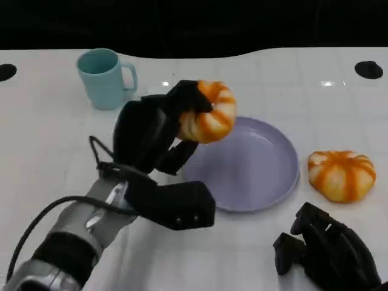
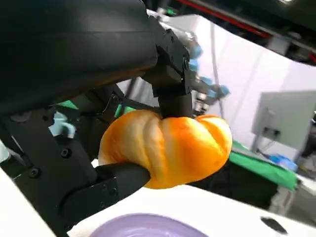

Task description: Grasp the bread from the table and place it into the plate.

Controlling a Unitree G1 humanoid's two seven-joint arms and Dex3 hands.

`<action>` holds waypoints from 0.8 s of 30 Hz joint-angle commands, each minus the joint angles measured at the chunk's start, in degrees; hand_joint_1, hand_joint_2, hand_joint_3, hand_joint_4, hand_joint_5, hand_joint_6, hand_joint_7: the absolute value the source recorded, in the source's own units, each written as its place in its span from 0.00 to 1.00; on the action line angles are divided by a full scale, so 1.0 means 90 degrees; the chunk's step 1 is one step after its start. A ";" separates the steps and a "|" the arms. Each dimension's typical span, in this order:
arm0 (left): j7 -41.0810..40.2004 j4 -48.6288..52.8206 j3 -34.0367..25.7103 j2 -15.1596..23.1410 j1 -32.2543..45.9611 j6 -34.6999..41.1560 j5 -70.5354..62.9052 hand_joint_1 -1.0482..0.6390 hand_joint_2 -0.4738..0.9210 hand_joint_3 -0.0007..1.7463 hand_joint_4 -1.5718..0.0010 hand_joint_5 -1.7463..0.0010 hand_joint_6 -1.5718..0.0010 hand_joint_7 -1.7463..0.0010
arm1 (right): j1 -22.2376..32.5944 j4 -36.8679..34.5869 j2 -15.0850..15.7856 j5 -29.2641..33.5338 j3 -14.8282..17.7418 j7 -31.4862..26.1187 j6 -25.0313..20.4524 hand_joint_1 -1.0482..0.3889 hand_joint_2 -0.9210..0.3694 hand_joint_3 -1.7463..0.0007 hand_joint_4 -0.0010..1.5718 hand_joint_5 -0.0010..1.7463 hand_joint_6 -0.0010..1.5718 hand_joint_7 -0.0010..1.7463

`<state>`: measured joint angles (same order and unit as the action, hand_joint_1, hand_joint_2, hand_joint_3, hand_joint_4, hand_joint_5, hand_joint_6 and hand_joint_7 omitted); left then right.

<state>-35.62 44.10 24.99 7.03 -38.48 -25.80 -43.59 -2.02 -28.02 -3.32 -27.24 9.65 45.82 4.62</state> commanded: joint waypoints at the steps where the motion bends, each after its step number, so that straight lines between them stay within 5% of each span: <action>1: 0.0073 0.0556 0.0241 -0.0206 -0.0477 -0.0017 -0.0087 0.43 0.58 0.74 0.42 0.00 0.51 0.03 | 0.0024 -0.0095 0.0086 -0.0013 0.0049 0.0011 0.0047 0.34 0.00 0.87 0.50 0.95 0.44 0.80; 10: 0.0221 0.1622 0.0556 -0.0602 -0.1127 0.0220 -0.0161 0.42 0.64 0.66 0.42 0.00 0.50 0.05 | -0.0004 -0.0137 0.0085 -0.0046 0.0076 0.0115 0.0094 0.35 0.00 0.86 0.49 0.95 0.43 0.79; 13: 0.0766 0.1667 0.0599 -0.0585 -0.1223 0.0353 -0.0086 0.42 0.68 0.65 0.44 0.04 0.45 0.26 | -0.0015 -0.0137 0.0076 -0.0042 0.0082 0.0112 0.0082 0.35 0.00 0.86 0.50 0.95 0.43 0.80; 16: 0.1188 0.1576 0.0691 -0.0503 -0.1279 0.0508 -0.0143 0.39 0.73 0.53 0.46 0.22 0.44 0.49 | -0.0006 -0.0098 0.0057 -0.0011 0.0068 0.0065 0.0084 0.34 0.00 0.87 0.50 0.95 0.44 0.80; 19: 0.1884 0.1427 0.0797 -0.0360 -0.1342 0.0607 -0.0157 0.32 0.86 0.28 0.58 0.39 0.55 0.76 | -0.0004 -0.0076 0.0051 -0.0005 0.0056 0.0051 0.0068 0.34 0.00 0.86 0.50 0.95 0.44 0.81; 21: 0.2312 0.1283 0.0858 -0.0252 -0.1357 0.0665 -0.0161 0.28 0.96 0.15 0.67 0.48 0.63 0.85 | -0.0004 -0.0066 0.0041 -0.0024 0.0057 0.0053 0.0043 0.34 0.00 0.87 0.50 0.96 0.44 0.82; 24: 0.3105 0.0957 0.0884 -0.0105 -0.1331 0.0844 -0.0098 0.21 1.00 0.17 0.80 0.61 0.74 0.93 | 0.0007 -0.0045 0.0027 -0.0015 0.0049 0.0063 0.0093 0.34 0.00 0.87 0.50 0.96 0.43 0.82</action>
<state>-12.51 55.17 32.60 4.29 -49.16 -19.39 -45.02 -2.33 -28.64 -3.44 -27.35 10.13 46.73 5.19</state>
